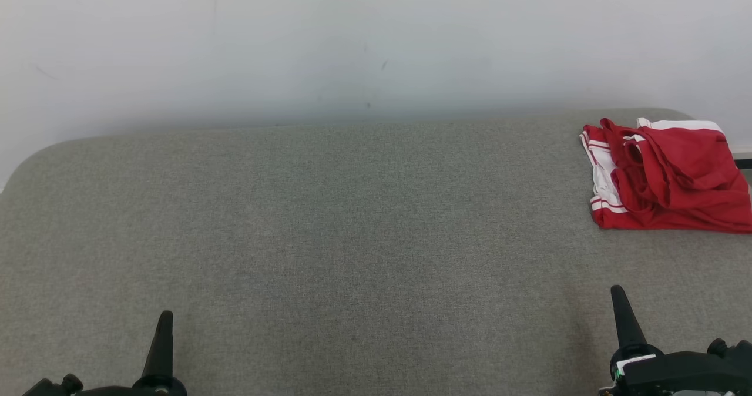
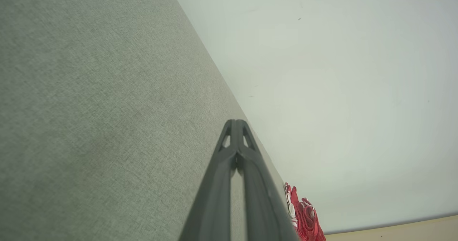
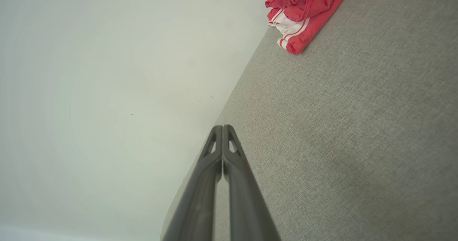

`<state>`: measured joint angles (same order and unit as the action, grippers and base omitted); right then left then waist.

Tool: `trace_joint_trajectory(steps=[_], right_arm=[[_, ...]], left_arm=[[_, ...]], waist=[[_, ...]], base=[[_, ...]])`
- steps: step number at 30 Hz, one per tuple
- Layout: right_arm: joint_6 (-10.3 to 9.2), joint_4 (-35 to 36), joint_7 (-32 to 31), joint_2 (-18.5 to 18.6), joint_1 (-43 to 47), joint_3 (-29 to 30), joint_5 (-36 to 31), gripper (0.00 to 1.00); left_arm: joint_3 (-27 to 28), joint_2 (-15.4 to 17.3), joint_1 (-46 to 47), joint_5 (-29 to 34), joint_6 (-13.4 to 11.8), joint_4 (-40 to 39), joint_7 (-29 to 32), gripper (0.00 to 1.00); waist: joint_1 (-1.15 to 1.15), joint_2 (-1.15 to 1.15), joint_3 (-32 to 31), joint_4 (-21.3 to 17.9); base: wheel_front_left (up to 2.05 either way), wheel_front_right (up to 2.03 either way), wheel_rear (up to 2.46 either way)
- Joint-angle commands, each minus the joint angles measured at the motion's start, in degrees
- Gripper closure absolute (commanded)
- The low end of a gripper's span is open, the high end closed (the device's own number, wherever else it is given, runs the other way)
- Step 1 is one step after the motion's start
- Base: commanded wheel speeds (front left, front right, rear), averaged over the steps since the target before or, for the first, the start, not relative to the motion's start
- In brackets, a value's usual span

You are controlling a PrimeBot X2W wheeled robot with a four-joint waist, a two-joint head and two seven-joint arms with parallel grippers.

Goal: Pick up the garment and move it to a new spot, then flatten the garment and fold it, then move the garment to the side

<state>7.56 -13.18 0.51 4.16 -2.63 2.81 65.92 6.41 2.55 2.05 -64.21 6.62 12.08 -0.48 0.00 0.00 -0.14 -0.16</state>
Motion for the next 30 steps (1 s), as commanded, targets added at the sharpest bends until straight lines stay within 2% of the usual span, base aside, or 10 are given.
trace_joint_trajectory(steps=[1,30], right_arm=[[-0.07,0.4,-0.3,-0.1,-1.2,0.3,1.7,1.00],[-0.10,-0.3,-4.1,-0.6,-2.6,2.1,16.2,1.00]], left_arm=[[0.1,0.3,1.3,-1.6,0.4,-0.3,0.5,1.00],[0.2,0.4,3.2,-17.0,0.7,1.1,4.3,1.00]], waist=[[0.00,0.00,0.0,0.0],[0.00,0.00,0.2,0.1]], base=[[0.00,0.00,0.00],[0.00,0.00,0.00]])
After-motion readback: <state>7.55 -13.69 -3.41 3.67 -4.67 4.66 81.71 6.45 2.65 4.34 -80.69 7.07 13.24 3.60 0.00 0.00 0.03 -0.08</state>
